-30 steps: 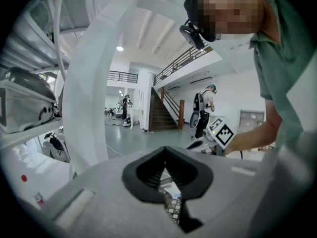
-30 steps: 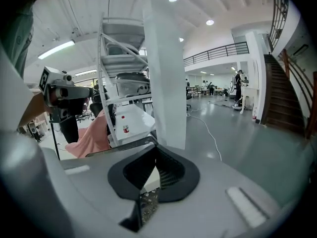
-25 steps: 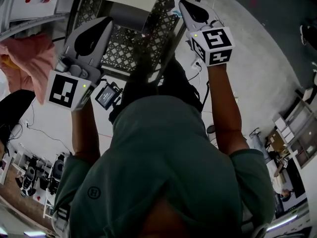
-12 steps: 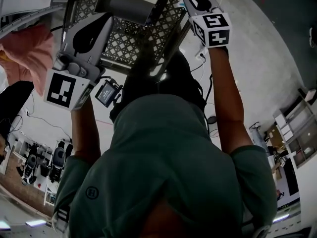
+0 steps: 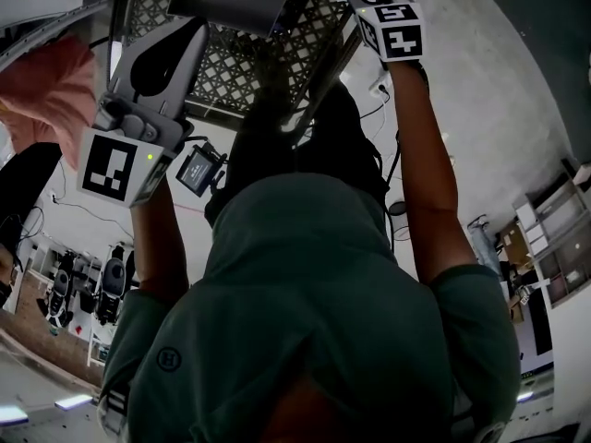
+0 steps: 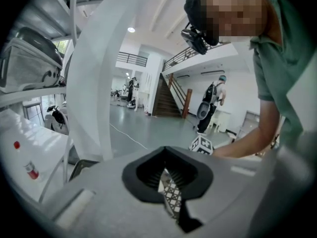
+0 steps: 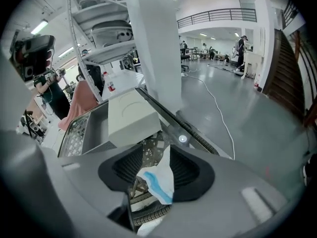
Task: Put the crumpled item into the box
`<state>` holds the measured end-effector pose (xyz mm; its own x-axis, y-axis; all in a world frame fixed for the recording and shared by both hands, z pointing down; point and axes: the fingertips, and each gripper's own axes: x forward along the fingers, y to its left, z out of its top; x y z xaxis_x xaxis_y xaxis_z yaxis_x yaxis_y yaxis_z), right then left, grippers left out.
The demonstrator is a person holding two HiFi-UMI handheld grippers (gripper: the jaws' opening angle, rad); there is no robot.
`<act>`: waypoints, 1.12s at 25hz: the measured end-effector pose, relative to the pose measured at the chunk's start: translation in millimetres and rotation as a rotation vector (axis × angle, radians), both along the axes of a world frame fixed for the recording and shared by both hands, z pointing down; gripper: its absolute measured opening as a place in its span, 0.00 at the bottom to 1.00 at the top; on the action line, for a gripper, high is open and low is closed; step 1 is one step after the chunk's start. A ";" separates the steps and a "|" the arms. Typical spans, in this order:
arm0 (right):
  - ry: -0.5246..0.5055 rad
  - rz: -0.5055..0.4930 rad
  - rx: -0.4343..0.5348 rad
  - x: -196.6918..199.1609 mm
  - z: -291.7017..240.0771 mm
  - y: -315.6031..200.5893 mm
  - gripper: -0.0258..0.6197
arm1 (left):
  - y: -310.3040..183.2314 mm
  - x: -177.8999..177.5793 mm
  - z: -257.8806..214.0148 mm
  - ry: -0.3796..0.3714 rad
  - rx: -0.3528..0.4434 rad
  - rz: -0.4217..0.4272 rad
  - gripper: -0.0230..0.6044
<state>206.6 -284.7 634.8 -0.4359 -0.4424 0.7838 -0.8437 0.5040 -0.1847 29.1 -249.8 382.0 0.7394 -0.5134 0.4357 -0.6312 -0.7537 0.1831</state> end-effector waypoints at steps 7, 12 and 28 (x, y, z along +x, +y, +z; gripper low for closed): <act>0.037 0.015 -0.054 6.8 44.1 -5.1 0.32 | -1.8 -3.6 22.0 -0.015 -0.042 -0.010 0.04; 0.082 0.007 -0.094 4.2 75.2 -6.3 0.32 | -3.2 -8.0 36.1 -0.025 -0.064 -0.015 0.04; 0.218 -0.036 -0.081 6.0 85.9 -9.1 0.18 | -6.5 -14.5 37.5 -0.032 -0.076 -0.015 0.04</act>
